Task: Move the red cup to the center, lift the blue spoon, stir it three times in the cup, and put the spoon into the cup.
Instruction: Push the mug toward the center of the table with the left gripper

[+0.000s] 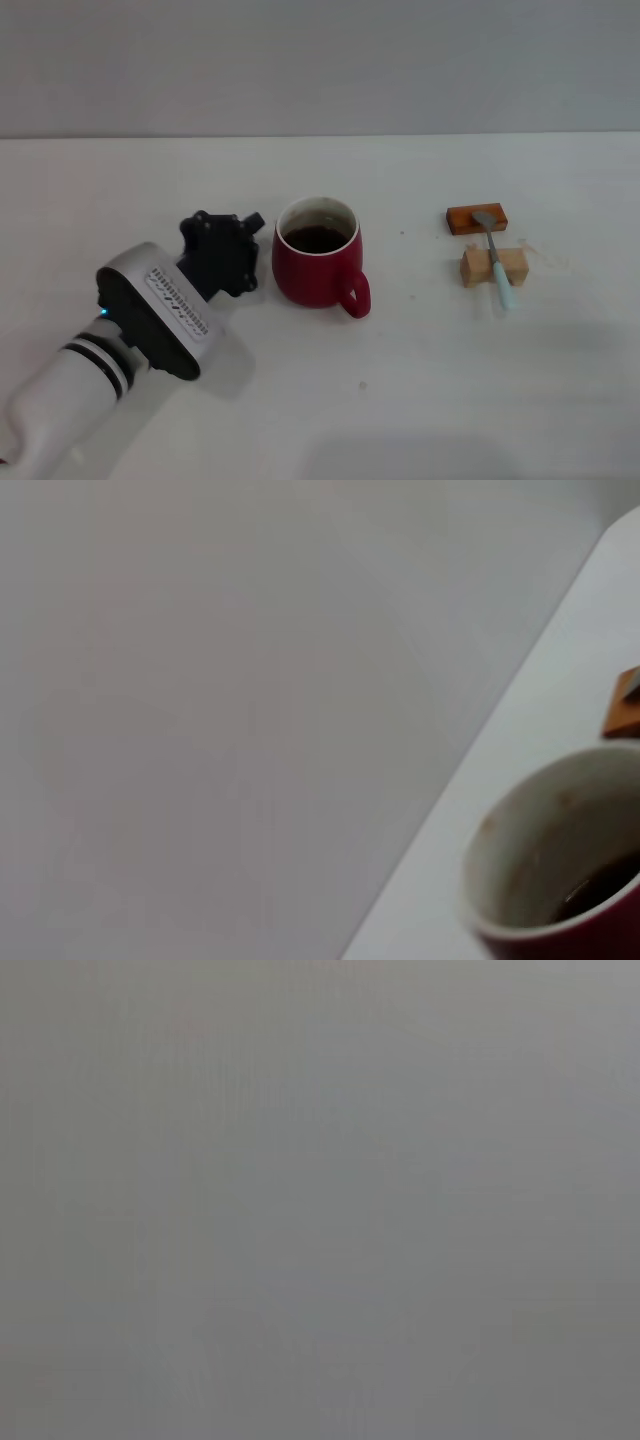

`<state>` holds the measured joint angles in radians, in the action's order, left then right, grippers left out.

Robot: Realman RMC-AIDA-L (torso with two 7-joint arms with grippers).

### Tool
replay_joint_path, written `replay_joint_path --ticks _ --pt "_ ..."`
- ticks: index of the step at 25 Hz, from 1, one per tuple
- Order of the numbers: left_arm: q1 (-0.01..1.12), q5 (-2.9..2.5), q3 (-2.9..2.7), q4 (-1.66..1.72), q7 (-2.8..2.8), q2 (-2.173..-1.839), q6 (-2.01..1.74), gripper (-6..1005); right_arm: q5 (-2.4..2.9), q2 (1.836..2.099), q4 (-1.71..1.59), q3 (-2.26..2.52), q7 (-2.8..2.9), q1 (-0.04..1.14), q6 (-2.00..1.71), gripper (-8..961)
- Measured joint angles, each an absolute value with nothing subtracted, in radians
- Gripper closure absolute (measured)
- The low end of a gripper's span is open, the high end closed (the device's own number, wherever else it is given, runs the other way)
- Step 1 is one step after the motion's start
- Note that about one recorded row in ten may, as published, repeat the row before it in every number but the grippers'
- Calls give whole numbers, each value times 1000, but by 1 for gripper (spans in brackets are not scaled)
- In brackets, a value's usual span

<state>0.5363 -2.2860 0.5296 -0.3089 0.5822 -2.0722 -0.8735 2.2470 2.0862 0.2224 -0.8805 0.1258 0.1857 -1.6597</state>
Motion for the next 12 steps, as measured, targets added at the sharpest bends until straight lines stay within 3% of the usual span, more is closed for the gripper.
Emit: replay_joint_path --ticks 12 --pt "542 -2287 571 -305 579 -2075 -871 998 2247 2085 226 -881 126 191 -1659 212"
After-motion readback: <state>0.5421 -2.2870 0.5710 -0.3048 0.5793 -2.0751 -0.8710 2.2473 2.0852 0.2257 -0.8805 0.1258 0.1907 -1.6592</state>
